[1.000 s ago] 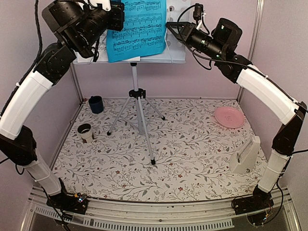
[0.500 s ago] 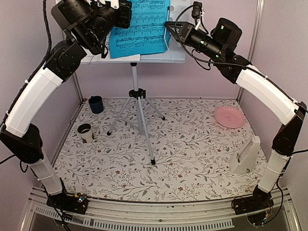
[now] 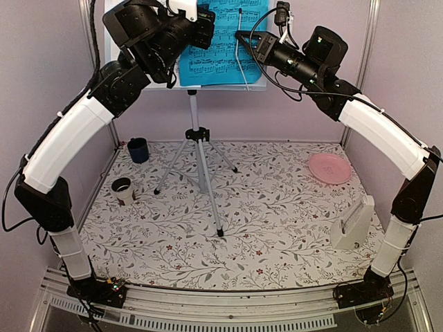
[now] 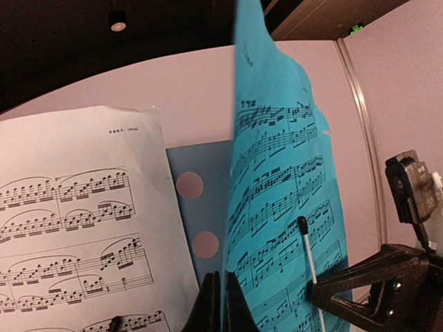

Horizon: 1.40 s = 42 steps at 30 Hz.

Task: Set up the instrument practice props

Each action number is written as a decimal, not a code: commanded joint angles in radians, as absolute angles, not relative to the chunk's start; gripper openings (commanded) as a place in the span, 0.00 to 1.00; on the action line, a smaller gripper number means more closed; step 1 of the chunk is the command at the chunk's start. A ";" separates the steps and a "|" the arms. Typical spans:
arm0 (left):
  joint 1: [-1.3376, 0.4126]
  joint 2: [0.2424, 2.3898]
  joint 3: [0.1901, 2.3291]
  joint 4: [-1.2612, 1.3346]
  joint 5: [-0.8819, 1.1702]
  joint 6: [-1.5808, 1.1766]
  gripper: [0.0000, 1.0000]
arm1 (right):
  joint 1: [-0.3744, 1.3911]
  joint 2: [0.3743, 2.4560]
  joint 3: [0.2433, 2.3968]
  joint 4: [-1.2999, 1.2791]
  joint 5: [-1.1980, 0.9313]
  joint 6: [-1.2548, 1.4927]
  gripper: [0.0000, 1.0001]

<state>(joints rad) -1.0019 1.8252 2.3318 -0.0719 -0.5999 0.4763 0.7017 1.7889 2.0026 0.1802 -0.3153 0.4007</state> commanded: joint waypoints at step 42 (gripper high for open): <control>-0.891 1.909 2.438 -0.201 -0.271 0.426 0.00 | 0.727 1.746 1.951 0.276 -0.387 0.344 0.00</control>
<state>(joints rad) -0.9058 1.8805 2.4092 -0.1913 -0.3031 0.4183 0.7124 1.7718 1.9556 0.2405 -0.3534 0.3504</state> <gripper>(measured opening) 0.008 0.007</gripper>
